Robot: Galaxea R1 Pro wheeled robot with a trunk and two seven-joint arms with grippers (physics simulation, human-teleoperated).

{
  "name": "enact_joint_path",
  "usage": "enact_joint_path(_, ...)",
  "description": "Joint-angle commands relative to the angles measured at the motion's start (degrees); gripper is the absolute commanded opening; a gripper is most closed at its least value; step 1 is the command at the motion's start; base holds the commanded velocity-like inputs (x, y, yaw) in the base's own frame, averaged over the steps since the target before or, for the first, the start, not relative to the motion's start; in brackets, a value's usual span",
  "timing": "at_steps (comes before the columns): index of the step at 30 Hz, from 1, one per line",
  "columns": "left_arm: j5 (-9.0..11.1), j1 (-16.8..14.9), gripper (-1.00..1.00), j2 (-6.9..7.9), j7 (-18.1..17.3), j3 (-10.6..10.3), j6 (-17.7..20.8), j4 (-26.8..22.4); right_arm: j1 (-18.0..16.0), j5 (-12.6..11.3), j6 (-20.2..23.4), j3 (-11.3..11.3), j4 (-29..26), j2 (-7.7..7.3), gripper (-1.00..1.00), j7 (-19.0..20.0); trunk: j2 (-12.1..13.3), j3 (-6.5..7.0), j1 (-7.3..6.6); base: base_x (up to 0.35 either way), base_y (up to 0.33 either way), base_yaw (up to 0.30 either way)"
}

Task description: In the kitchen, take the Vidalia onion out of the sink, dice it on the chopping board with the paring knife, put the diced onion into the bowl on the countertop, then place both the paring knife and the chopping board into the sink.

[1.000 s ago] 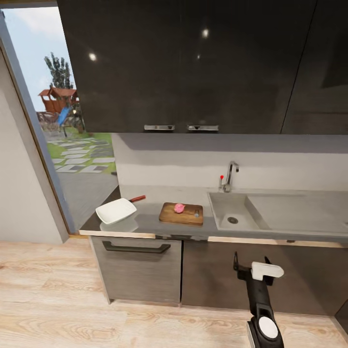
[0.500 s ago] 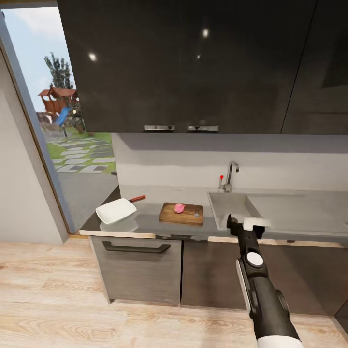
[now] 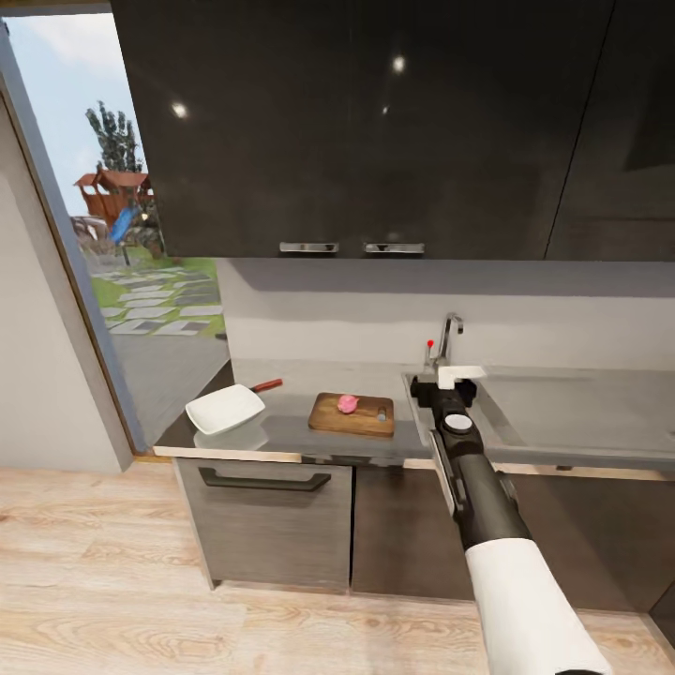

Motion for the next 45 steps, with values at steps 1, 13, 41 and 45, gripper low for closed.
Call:
enact_joint_path(1, 0.32, 0.01, 1.00, 0.06, 0.42, -0.34, -0.11, -0.02, -2.86, 0.48, 0.53, 0.13, 3.52, 0.05, 1.00, 0.04, -0.05, -0.02, 0.02, 0.000, 0.000, 0.000)
enact_joint_path(13, 0.32, 0.01, 1.00, 0.03, 0.42, -0.35, -0.11, 0.00, -20.83, 0.25, 0.78, 0.39, 27.33, 0.05, 1.00, 0.22, -0.05, -0.02, 0.02, 0.000, 0.000, 0.000)
enact_joint_path(41, 0.32, 0.01, 1.00, 0.02, 0.42, -0.40, -0.09, 0.14, -22.81, -0.65, 0.91, 0.83, 31.25, 0.05, 1.00, 21.70, -0.05, -0.02, 0.02, 0.250, 0.099, 0.000)
enact_joint_path(45, 0.32, 0.01, 1.00, 0.02, 0.42, -0.40, -0.10, 0.15, -22.79, -0.58, 0.91, 0.84, 32.51, 0.05, 1.00, 22.19, -0.05, -0.02, 0.02, 0.295, 0.203, 0.000)
